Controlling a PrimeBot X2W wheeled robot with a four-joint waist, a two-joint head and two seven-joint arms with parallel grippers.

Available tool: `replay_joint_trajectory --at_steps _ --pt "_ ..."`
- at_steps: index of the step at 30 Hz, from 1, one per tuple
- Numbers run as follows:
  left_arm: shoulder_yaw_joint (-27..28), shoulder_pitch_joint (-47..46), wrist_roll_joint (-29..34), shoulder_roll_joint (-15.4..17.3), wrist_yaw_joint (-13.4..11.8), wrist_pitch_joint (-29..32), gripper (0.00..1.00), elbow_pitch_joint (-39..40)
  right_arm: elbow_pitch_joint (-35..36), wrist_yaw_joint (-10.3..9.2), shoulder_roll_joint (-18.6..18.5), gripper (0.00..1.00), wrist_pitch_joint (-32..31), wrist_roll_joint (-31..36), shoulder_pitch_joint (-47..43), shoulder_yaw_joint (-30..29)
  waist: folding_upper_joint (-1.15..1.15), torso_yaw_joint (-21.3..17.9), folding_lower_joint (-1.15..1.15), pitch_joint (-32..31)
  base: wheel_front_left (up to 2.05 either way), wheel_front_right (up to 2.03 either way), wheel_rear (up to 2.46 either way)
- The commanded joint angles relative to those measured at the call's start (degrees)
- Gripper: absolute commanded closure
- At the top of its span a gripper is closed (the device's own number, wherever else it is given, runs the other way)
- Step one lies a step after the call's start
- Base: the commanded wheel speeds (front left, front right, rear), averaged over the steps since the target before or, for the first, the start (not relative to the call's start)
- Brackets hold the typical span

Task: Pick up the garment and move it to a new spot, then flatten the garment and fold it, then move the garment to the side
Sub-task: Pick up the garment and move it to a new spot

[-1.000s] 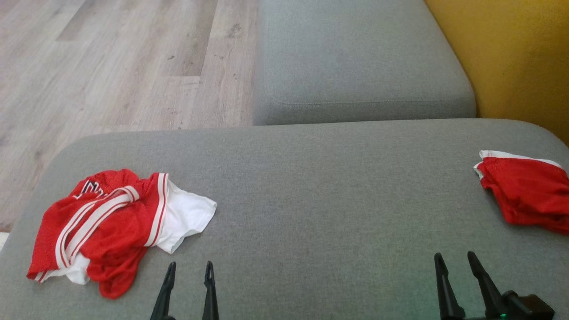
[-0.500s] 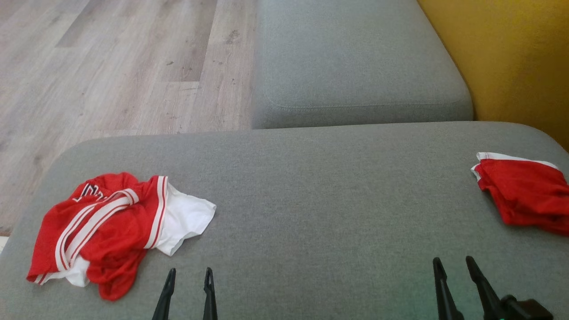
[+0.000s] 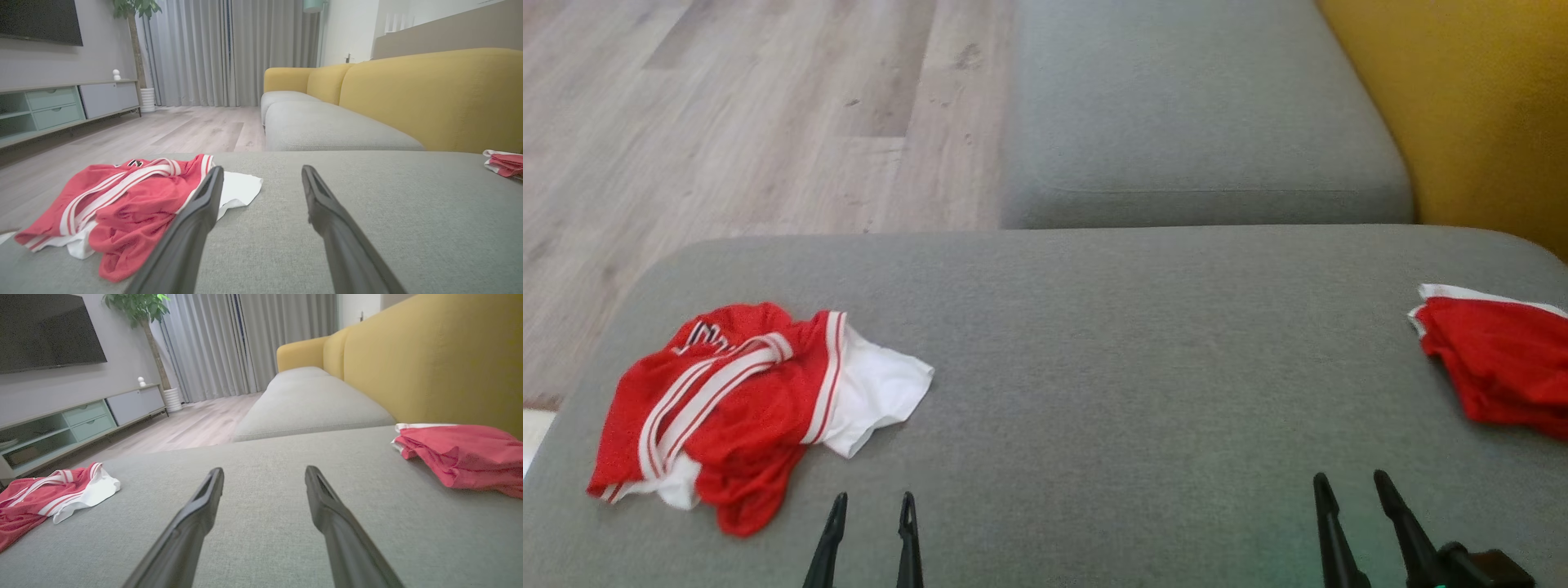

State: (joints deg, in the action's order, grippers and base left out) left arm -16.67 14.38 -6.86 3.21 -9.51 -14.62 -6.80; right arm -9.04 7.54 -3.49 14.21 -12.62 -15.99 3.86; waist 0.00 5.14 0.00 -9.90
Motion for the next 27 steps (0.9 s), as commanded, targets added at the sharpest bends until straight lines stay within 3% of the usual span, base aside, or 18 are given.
replay_joint_trajectory --at_steps 1,18,27 --pt "2.02 -3.07 0.66 -0.33 -0.08 -0.38 0.00 1.96 2.19 -0.05 -0.59 0.00 0.79 -0.02 1.80 1.60 0.00 1.41 0.00 0.62 0.00 0.00 0.00" --pt "5.51 -4.27 2.23 -0.34 0.52 -0.38 0.00 3.24 2.02 -0.05 0.35 0.00 0.79 -0.31 4.69 3.09 0.00 18.31 0.00 4.38 0.00 0.00 0.00" --pt "6.84 -6.52 2.26 -0.34 0.30 -0.38 0.00 4.71 1.82 -0.05 -0.59 0.00 0.79 0.68 6.28 3.85 0.00 20.83 0.00 8.37 0.00 0.00 0.00"
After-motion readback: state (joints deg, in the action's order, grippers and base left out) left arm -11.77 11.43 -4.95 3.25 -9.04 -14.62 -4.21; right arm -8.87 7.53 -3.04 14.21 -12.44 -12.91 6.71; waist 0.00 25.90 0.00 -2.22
